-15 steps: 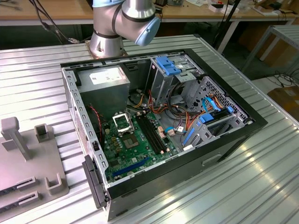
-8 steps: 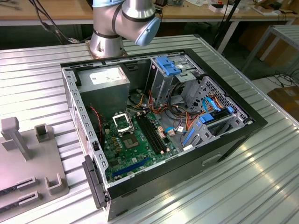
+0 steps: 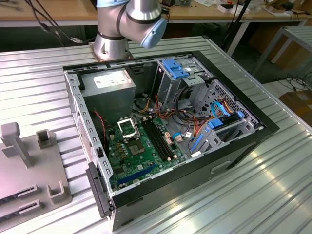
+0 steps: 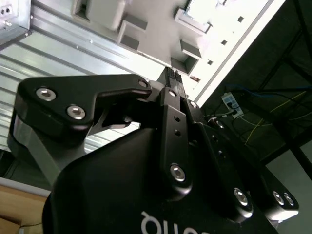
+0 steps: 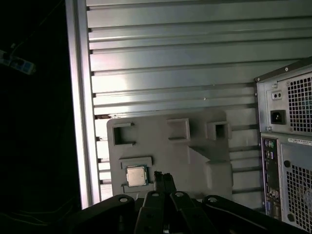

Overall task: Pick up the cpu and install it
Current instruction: 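Reach for the cpu, then pick up the cpu and move it towards the insertion slot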

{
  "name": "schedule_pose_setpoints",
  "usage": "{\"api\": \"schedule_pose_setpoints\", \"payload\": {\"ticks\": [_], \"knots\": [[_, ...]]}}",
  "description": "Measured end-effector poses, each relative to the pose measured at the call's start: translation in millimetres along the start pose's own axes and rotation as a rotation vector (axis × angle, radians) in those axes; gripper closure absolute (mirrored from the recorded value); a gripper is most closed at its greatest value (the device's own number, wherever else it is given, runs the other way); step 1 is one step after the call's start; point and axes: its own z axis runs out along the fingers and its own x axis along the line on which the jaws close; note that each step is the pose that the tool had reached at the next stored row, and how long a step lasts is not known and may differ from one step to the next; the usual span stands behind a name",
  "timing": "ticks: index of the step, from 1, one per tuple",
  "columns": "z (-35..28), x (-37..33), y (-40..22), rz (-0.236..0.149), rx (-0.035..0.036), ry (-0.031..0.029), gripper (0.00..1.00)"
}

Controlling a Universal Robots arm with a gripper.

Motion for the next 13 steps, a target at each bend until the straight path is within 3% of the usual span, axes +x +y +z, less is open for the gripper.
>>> {"api": "schedule_pose_setpoints", "payload": {"ticks": [6, 13], "knots": [[-0.5, 27.6, -2.1, 0.0, -0.0006, 0.0, 0.89], [-0.6, 31.2, -2.4, 0.0, -0.0005, 0.0, 0.89]]}}
